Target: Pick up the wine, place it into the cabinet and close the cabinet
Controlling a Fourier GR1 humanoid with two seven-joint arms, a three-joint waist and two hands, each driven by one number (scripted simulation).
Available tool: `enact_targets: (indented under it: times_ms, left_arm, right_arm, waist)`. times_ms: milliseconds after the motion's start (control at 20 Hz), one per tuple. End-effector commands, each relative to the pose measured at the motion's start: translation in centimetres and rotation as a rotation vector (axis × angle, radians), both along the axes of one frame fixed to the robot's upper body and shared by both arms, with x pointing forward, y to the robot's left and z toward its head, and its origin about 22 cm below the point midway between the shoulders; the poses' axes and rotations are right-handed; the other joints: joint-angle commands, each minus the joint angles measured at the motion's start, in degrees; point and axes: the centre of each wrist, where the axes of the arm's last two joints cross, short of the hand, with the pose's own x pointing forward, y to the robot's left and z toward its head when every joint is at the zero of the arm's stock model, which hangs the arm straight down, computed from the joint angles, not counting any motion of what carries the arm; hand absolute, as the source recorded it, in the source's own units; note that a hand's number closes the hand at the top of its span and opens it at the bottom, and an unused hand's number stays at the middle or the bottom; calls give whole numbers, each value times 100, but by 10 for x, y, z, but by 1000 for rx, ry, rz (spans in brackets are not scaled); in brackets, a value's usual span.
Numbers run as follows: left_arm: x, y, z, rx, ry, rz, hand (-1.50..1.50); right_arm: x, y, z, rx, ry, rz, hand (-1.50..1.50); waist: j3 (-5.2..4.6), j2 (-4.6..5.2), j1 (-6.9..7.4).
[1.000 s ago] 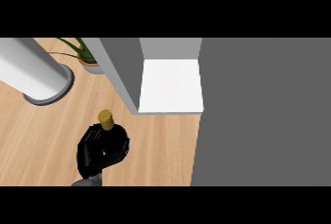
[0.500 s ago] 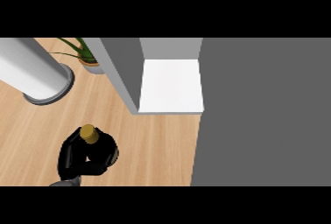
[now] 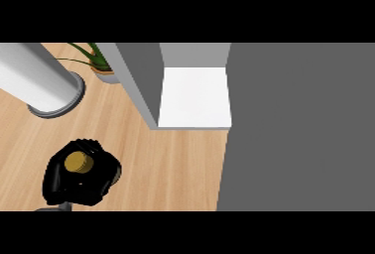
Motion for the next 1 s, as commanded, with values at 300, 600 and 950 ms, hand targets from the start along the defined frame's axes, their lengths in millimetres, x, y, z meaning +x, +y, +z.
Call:
enact_targets:
  times_ms: [300, 600, 950]
  left_arm:
    - [7, -48, 72, -100, -5, -146, 150]
    - [3, -51, 99, -8, -9, -155, 150]
    - [15, -121, 141, -63, -2, -253, 150]
  right_arm:
    - [-23, -9, 0, 36, -30, 45, -150]
    - [-24, -11, 5, 45, -31, 60, -150]
    - [-20, -7, 5, 41, -18, 47, -150]
  waist:
    - [5, -1, -35]
    - [0, 7, -28]
    - [-2, 10, -46]
